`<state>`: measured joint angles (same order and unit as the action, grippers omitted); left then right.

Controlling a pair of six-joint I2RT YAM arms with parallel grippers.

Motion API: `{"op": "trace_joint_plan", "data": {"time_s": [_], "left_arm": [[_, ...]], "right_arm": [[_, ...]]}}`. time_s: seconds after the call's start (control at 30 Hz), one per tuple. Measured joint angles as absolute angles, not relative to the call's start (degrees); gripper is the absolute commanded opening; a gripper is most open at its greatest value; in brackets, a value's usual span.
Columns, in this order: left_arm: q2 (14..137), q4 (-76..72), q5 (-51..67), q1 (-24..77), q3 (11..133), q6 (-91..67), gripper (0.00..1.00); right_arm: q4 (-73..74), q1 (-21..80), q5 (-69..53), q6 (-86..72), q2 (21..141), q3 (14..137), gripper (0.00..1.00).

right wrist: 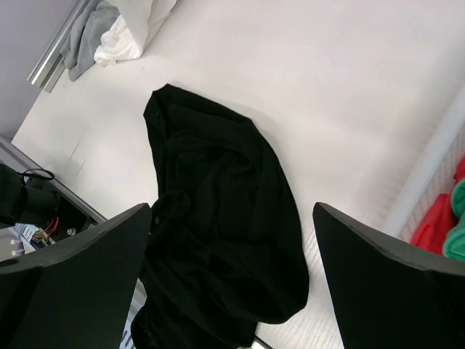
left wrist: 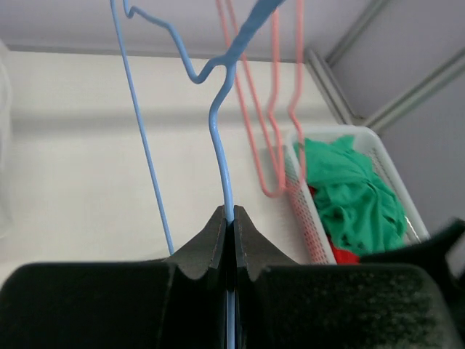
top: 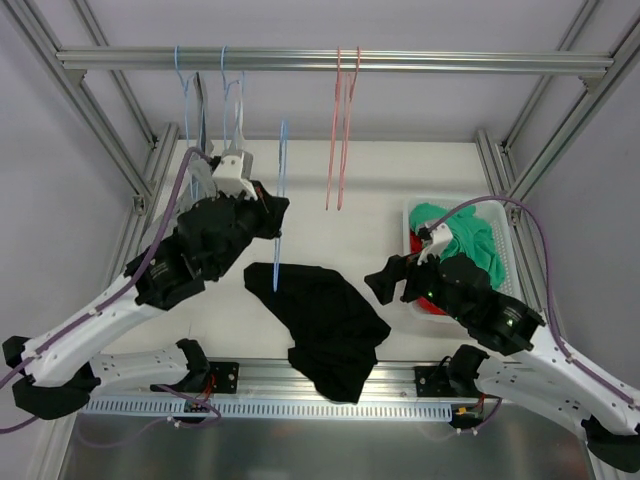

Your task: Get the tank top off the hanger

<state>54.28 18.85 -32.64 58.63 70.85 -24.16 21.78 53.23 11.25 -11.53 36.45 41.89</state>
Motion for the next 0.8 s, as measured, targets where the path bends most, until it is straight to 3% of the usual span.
{"op": "trace_joint_plan", "data": {"time_s": [0.17, 0.43, 0.8], "left_arm": [[65.71, 22.65, -23.11, 46.19, 80.42, -24.60, 0.00], [80.75, 21.71, -12.36, 41.25, 99.46, -22.85, 0.00], [91.55, 21.19, -5.04, 37.01, 108.60, -23.31, 0.00]], "right_arm": [[24.80, 53.23, 12.86, -11.42, 33.50, 42.30, 0.99], [27.24, 53.23, 12.78, -11.31, 33.54, 42.30, 0.99], [27.51, 53.23, 11.64, -10.96, 32.99, 41.74, 0.99]]}}
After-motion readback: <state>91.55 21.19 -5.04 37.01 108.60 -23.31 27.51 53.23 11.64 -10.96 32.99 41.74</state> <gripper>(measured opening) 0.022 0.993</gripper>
